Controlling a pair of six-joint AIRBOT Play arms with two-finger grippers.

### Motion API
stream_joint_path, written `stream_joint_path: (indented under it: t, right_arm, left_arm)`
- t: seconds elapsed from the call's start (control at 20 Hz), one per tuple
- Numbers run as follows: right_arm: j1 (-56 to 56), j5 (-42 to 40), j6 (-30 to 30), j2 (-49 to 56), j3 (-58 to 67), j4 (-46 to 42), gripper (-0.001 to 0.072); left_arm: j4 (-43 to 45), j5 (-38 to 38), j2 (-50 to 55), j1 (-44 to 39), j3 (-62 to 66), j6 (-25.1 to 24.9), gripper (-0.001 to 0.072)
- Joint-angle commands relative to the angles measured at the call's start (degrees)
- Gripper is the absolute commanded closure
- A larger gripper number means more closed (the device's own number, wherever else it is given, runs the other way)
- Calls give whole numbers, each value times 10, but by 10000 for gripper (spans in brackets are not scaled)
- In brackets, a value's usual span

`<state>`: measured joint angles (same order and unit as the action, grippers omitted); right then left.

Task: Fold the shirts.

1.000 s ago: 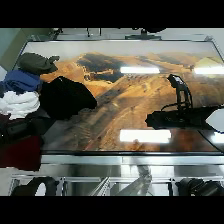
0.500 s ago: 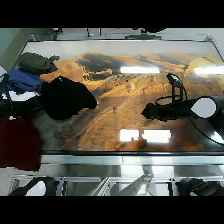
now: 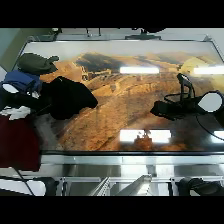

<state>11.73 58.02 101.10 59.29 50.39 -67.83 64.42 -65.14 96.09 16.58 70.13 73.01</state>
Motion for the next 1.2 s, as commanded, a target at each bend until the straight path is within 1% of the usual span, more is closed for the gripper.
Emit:
stream_joint_path:
  t: [0.0,0.05,0.1,0.15,0.2,0.35,0.45,0.5,0.55,0.6,0.65,0.75,0.8,0.85,0.95,1.15]
  right_arm:
    - [-3,3,0,0,0,-1,278]
    - [-3,4,0,0,0,-1,280]
    - [-3,6,0,0,0,-1,306]
    - [-3,8,-2,0,0,-1,440]
    - [-3,8,-9,0,0,0,477]
    - [-3,18,-9,0,0,0,484]
    - [-2,25,-26,0,0,8,480]
    - [-3,27,-40,0,0,21,452]
    - [-2,27,-50,0,0,33,355]
    - [-3,27,-54,0,0,45,296]
    - [-2,26,-56,0,0,49,297]
    - [-2,22,-57,0,0,57,295]
    - [-3,21,-70,0,0,74,267]
    - [-2,16,-96,0,0,101,176]
    - [-2,-3,-143,0,0,141,182]
    - [-2,-14,-207,0,0,141,183]
  left_arm:
    - [-2,-48,17,-45,62,-10,673]
    - [-2,-69,17,-55,82,-10,674]
    - [-7,-94,17,-64,101,-12,674]
    - [-31,-123,16,-70,120,-24,674]
    - [-63,-149,16,-75,137,-33,674]
    - [-166,-210,16,-88,186,-50,675]
    - [-194,-253,15,-108,215,-50,679]
    - [-212,-264,8,-122,226,-50,684]
    - [-240,-261,-4,-138,233,-51,685]
    - [-277,-260,-18,-157,243,-54,684]
    - [-321,-261,-32,-181,262,-67,685]
    - [-378,-264,-50,-233,317,-66,684]
    - [-384,-263,-57,-261,346,-65,684]
    - [-385,-263,-63,-293,375,-65,684]
    - [-384,-255,-70,-346,413,-50,684]
    - [-385,-227,-68,-413,425,-21,684]
